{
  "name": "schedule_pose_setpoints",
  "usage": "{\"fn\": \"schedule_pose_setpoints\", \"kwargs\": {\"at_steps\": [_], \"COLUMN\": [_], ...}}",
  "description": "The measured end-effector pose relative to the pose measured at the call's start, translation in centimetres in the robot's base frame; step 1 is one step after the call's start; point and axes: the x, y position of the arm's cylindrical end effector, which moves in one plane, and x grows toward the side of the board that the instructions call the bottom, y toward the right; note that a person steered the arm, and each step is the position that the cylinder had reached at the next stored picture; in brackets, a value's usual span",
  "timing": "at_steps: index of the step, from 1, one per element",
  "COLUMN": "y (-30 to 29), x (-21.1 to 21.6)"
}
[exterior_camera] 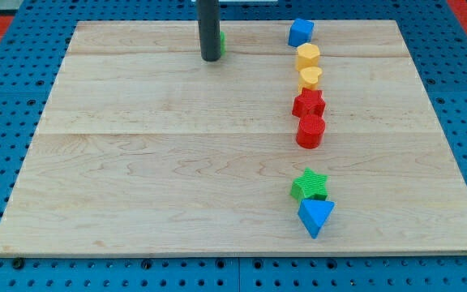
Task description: Move the green star to the bottom left side of the green circle
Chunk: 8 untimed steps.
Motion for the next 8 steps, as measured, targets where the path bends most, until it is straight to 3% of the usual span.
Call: {"fn": "schedule_pose_setpoints", "kwargs": {"at_steps": [1,3,4,6,7,8], "y": [0.7,1.7,7.1,19.4,20.1,13.1], "x": [0.0,16.7,20.7,24.3,29.0,31.0]}}
